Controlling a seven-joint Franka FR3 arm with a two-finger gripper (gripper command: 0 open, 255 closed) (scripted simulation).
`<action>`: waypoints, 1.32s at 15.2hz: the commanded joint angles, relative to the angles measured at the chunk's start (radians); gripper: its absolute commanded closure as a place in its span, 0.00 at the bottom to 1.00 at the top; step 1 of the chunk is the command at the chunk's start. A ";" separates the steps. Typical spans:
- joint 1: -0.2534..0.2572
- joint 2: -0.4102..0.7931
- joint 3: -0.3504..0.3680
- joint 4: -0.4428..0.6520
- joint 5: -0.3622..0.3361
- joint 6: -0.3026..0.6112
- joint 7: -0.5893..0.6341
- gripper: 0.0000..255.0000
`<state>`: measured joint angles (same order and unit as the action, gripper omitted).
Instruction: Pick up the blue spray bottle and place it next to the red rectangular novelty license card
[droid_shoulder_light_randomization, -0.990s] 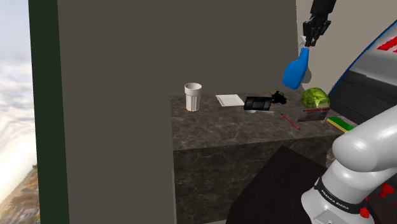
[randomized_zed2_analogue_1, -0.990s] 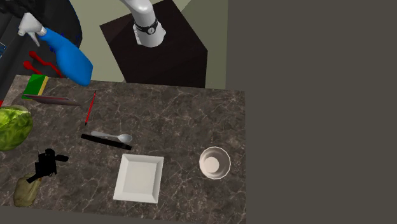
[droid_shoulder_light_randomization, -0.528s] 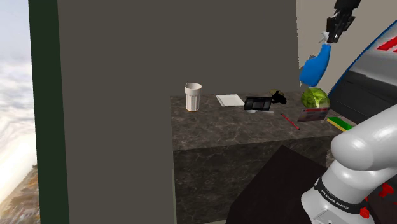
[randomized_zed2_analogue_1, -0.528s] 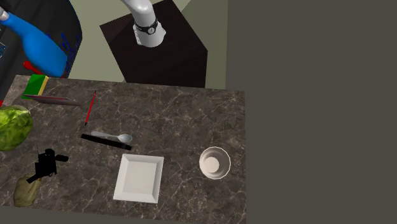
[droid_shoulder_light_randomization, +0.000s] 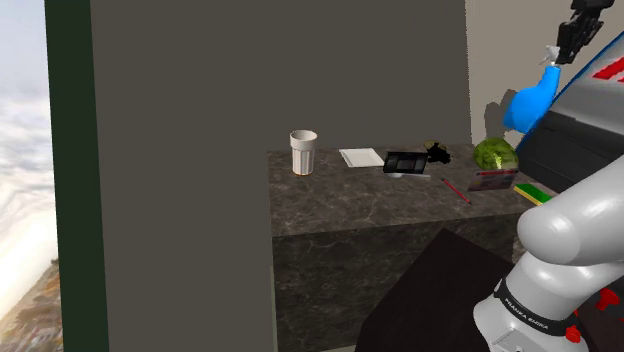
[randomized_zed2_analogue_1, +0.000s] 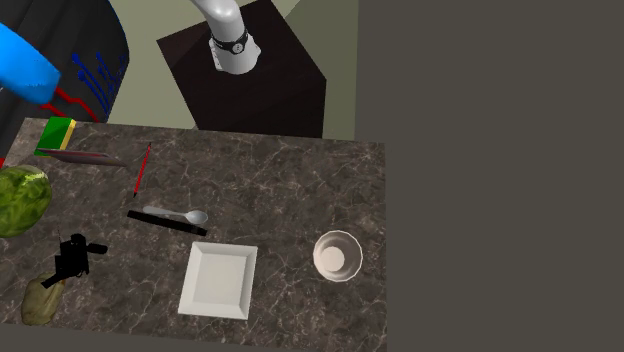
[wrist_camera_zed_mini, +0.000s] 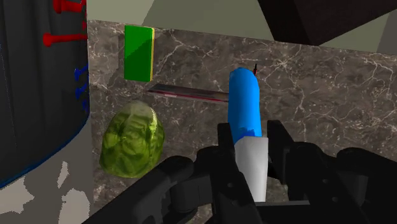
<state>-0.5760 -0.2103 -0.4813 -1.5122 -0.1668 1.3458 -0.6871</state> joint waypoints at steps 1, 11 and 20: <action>-0.018 0.048 -0.046 0.070 0.015 -0.019 -0.069 1.00; -0.048 0.050 -0.093 -0.006 0.015 0.068 -0.135 1.00; -0.051 -0.011 -0.081 -0.189 -0.014 0.194 -0.101 1.00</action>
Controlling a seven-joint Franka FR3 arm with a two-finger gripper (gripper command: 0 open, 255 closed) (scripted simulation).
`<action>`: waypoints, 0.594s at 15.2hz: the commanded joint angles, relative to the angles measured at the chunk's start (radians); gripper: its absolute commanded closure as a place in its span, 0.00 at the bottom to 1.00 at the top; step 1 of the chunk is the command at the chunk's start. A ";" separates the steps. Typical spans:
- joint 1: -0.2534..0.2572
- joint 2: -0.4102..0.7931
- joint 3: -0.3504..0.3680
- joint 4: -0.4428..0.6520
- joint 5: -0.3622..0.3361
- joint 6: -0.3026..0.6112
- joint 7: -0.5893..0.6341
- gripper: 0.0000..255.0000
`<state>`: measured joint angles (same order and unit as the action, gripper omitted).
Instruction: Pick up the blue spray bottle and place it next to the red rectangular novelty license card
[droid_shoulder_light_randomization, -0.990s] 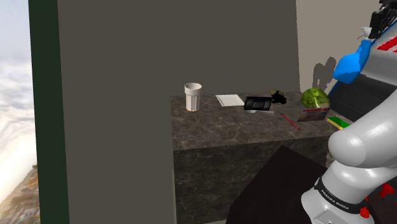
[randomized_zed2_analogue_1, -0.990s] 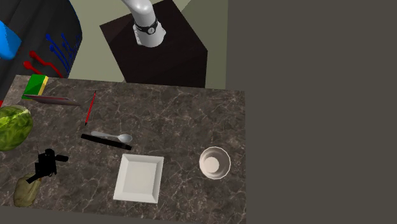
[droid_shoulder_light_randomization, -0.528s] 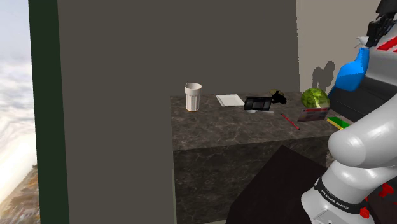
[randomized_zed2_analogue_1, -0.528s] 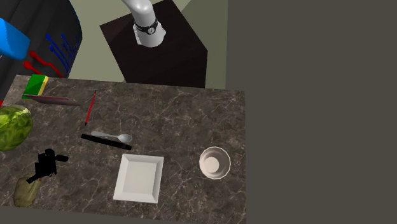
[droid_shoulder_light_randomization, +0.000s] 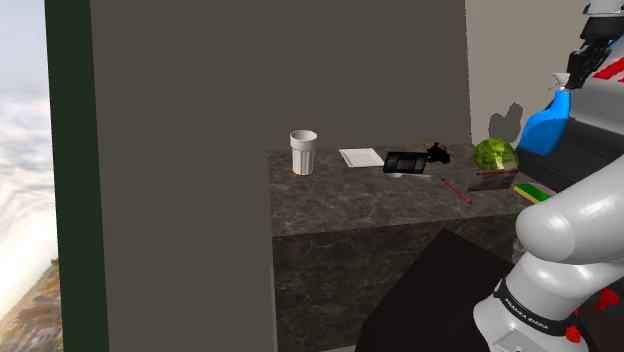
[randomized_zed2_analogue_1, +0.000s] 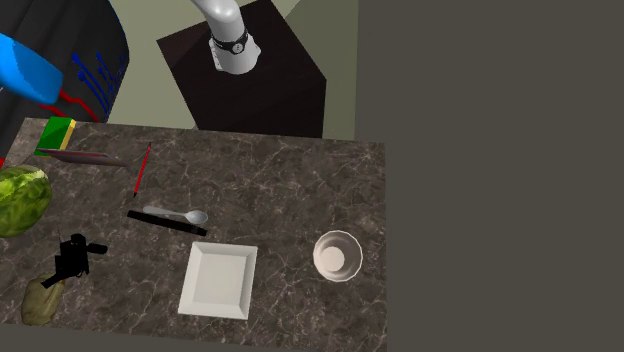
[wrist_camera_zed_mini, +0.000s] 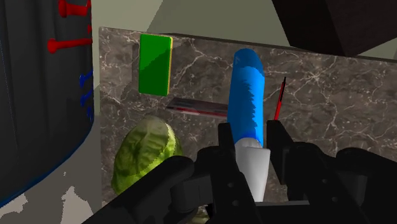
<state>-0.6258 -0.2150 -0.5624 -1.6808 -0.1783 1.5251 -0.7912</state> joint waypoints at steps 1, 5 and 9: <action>-0.001 -0.011 0.001 -0.038 -0.005 0.029 0.006 1.00; -0.004 -0.029 0.002 -0.108 -0.014 0.083 0.016 1.00; -0.007 -0.041 0.001 -0.174 -0.022 0.136 0.025 1.00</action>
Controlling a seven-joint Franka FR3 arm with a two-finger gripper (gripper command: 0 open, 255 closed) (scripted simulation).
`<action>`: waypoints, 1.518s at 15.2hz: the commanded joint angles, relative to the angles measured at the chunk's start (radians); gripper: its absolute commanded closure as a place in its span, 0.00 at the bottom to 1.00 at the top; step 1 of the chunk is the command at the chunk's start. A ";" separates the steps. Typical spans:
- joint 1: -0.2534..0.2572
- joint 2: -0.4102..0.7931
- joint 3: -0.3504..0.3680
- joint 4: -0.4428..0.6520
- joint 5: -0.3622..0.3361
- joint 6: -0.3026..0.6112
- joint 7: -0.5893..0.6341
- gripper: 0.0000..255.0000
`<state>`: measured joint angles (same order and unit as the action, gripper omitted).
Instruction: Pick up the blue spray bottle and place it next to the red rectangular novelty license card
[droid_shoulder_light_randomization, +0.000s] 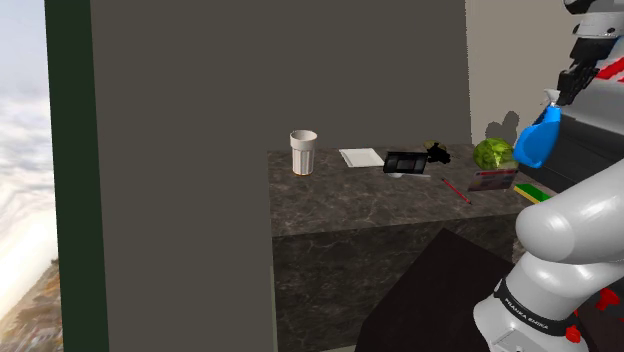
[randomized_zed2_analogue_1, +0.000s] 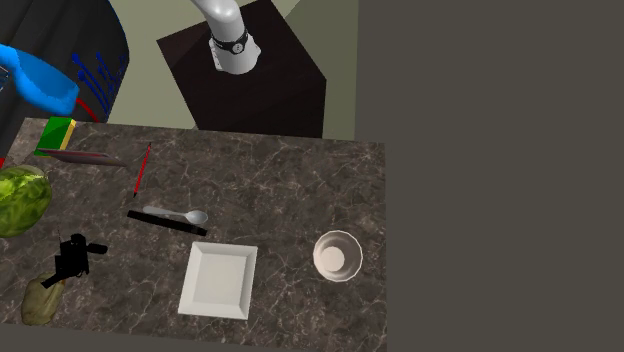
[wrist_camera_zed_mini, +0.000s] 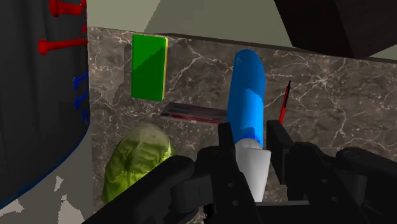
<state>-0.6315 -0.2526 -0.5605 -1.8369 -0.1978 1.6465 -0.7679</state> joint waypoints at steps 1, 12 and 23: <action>-0.002 -0.006 -0.001 -0.033 -0.004 0.028 0.004 1.00; -0.009 -0.017 -0.012 -0.190 -0.017 0.174 0.019 1.00; -0.014 0.003 -0.031 -0.320 -0.020 0.323 0.024 1.00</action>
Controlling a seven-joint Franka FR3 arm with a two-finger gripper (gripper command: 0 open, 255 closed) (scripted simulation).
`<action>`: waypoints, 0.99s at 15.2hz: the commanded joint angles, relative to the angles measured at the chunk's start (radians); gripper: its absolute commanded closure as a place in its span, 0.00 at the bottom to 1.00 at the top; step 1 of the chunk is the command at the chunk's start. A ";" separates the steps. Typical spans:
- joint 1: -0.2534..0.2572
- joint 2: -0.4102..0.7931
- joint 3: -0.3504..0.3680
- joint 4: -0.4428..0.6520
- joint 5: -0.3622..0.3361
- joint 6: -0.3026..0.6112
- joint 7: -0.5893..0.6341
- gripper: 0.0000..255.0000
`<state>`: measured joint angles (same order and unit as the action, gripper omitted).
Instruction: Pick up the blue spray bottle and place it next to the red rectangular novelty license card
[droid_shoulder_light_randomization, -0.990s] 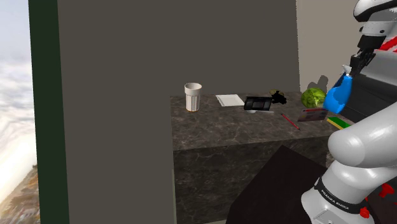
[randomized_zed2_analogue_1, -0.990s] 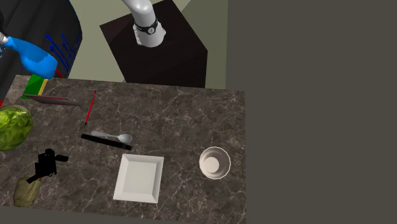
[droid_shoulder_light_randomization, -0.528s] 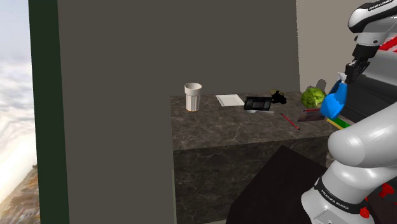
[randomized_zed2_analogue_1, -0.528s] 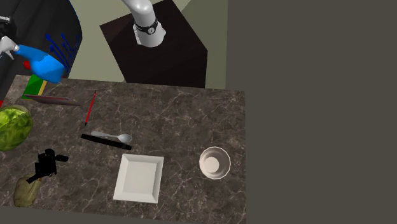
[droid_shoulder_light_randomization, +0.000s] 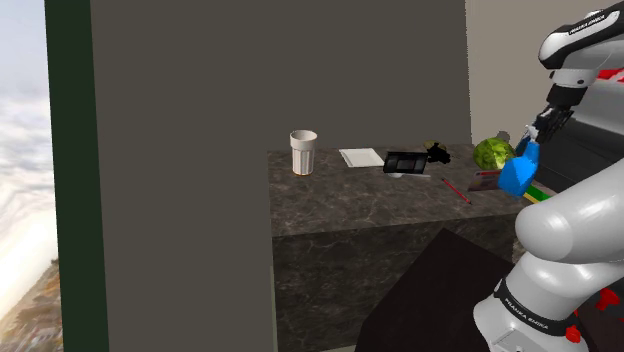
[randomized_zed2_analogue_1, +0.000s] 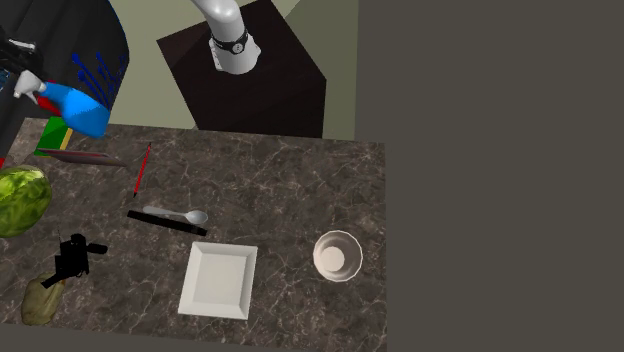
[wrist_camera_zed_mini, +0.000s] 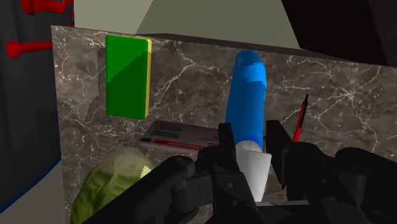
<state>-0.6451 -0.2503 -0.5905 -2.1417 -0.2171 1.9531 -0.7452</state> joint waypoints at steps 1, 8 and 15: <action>-0.001 0.004 -0.003 -0.026 -0.001 0.030 0.002 1.00; -0.002 0.035 -0.019 -0.095 0.005 0.128 -0.002 1.00; -0.001 0.046 -0.023 -0.111 0.008 0.153 -0.004 1.00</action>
<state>-0.6465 -0.2046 -0.6139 -2.2525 -0.2087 2.1059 -0.7490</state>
